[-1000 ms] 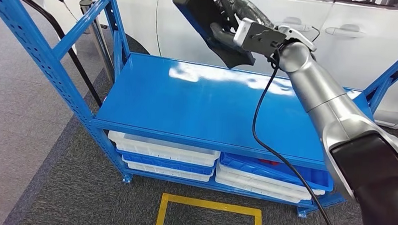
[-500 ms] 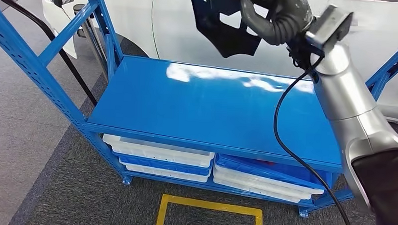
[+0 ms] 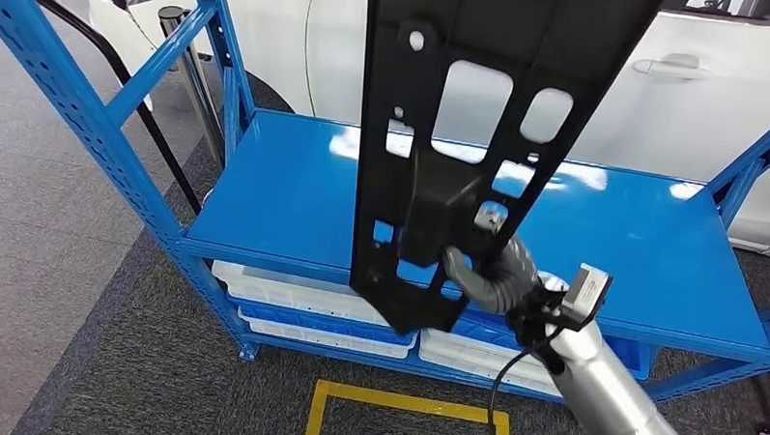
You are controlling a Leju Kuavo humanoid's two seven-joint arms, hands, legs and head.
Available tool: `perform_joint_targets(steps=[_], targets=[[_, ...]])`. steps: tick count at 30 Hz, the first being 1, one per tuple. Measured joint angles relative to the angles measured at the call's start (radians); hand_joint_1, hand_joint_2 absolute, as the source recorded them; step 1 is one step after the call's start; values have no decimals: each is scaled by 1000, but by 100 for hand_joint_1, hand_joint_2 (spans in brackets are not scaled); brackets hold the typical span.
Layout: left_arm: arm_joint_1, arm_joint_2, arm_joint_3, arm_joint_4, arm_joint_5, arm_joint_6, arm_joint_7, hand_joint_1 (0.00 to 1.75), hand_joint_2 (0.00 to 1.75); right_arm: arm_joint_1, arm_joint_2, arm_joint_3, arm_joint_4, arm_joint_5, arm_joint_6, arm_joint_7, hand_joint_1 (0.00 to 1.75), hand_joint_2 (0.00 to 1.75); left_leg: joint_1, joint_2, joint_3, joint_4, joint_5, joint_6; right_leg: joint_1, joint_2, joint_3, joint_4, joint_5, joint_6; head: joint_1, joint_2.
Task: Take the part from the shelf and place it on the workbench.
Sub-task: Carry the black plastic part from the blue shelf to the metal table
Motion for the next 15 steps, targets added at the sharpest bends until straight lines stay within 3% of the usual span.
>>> perform_joint_targets(steps=[1,2,4,6,8,11,13,15], targets=[[1,0,0,0,-3,-8,4,0,175,48,0,-7,-15,0,-4,10,175,175,-1,2,0,1,-1,0,-2,0,-21,37,-6,2,0,0],[2,1,1,0,-6,-14,9,0,175,85,1,-17,-29,-6,-4,24,175,175,-1,5,1,2,-3,-1,-2,-1,-22,31,10,2,0,0],[0,1,1,0,-10,-19,19,0,175,128,8,-40,-52,-23,-2,54,175,175,-2,17,5,5,-10,-5,-3,-15,34,-88,81,0,0,0],[0,2,1,0,-13,-20,27,0,175,148,23,-67,-69,-31,4,78,175,175,-7,28,10,10,-18,-15,3,-36,94,-209,128,-10,0,0],[-1,2,1,0,-14,-19,34,0,175,162,43,-87,-79,-31,11,93,175,175,-12,41,13,11,-24,-25,9,-35,105,-240,132,-25,0,0],[-4,3,1,0,-11,-15,38,0,175,169,76,-106,-89,-26,23,111,175,175,-11,50,12,27,-43,-42,4,-12,104,-243,136,-45,0,0],[-6,3,1,0,-10,-15,36,0,175,165,98,-114,-93,-23,27,124,175,175,-9,36,-25,117,-100,-51,1,-1,105,-246,139,-56,0,0],[-10,4,2,0,-10,-15,34,0,175,163,114,-119,-94,-21,28,132,175,175,-10,27,-86,257,-166,-55,4,12,104,-246,139,-61,0,0]])
